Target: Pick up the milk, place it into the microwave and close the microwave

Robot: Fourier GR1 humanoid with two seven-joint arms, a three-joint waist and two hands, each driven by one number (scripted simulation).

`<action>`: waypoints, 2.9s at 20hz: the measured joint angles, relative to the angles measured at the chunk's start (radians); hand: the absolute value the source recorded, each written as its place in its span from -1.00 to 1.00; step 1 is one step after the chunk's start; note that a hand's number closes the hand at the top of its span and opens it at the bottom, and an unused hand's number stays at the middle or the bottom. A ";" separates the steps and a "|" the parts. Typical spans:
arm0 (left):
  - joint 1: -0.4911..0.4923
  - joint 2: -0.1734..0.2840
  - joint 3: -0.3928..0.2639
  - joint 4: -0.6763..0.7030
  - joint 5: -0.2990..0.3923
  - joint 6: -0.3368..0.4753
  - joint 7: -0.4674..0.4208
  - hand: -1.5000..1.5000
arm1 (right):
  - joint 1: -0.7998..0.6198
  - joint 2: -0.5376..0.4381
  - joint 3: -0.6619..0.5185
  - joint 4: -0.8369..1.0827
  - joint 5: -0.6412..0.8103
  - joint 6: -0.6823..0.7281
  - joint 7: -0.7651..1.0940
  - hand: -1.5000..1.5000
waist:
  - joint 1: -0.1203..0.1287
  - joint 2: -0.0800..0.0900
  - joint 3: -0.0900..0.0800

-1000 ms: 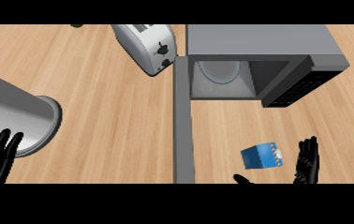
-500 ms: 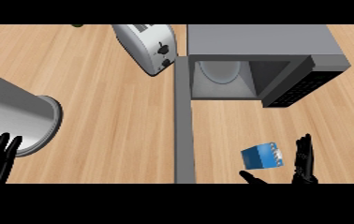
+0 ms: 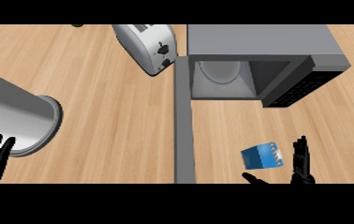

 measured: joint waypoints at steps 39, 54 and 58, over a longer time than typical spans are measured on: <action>0.001 0.003 0.023 0.028 0.010 -0.022 -0.026 -1.00 | -0.283 0.032 -0.098 0.341 -0.182 0.540 -0.192 1.00 | 0.003 0.000 0.000; 0.027 0.008 0.092 0.051 0.057 -0.085 -0.041 -1.00 | -0.248 -0.014 0.048 -0.059 -0.105 0.549 0.147 1.00 | -0.005 -0.002 -0.001; 0.031 0.016 0.124 0.070 0.088 -0.113 -0.047 -1.00 | -0.176 0.018 0.106 -0.230 -0.079 0.482 0.255 1.00 | -0.004 -0.002 -0.001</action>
